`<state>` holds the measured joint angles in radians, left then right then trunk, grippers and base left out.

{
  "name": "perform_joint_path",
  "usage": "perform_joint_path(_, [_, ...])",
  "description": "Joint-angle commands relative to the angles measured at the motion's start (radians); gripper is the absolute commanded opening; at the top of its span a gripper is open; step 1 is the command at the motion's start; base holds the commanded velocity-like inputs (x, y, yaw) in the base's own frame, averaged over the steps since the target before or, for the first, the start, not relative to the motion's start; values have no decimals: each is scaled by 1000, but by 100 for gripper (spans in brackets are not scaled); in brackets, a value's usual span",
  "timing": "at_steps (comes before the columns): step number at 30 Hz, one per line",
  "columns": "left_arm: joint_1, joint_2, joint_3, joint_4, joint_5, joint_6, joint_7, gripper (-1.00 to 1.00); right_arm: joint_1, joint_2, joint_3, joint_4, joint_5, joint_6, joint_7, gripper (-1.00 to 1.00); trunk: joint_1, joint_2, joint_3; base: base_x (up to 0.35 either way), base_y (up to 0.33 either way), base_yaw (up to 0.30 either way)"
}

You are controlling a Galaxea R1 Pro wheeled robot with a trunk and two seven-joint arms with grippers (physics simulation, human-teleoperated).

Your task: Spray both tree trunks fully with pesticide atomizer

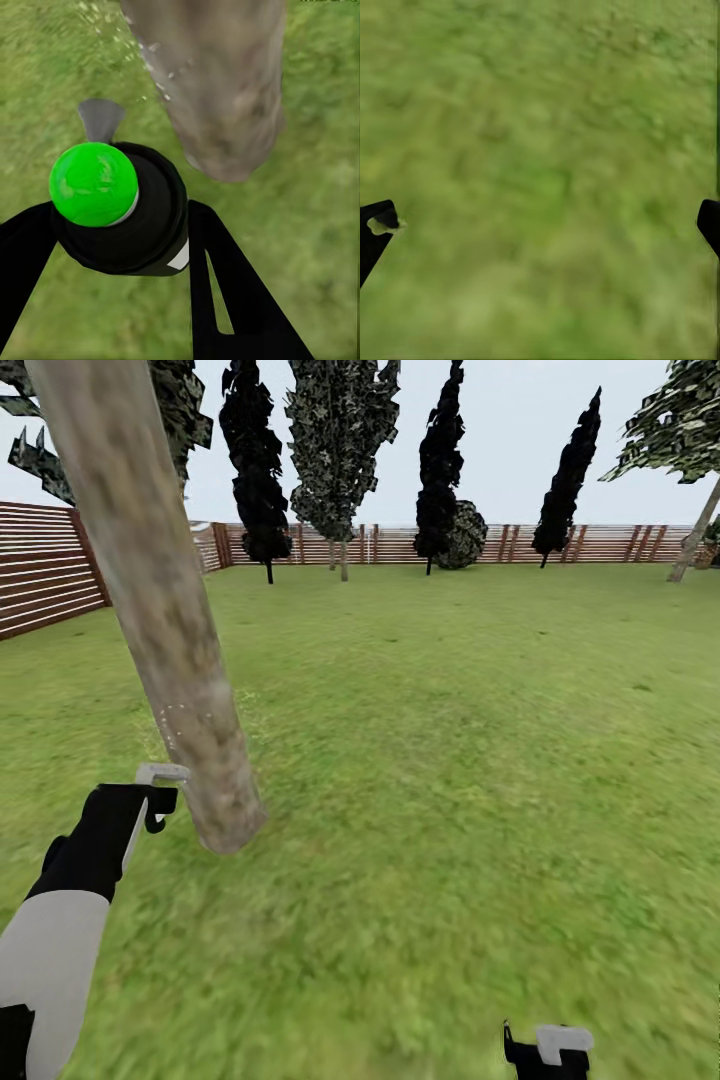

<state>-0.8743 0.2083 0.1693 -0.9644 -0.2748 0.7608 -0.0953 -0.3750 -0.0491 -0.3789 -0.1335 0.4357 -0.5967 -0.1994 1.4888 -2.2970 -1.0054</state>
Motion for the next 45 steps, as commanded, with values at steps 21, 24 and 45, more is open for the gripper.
perform_joint_path(21, [74,4,72,48,-4,-9,5,-100,0,0,0,0,0,0,1,100,0,0,0,130,-251,0])
perform_joint_path(24, [75,9,78,47,-4,-10,6,-100,0,0,0,0,0,0,0,100,0,0,0,128,-252,19])
perform_joint_path(45, [112,58,145,43,-7,-15,0,-100,0,2,0,0,2,0,1,100,0,0,0,202,-214,257])
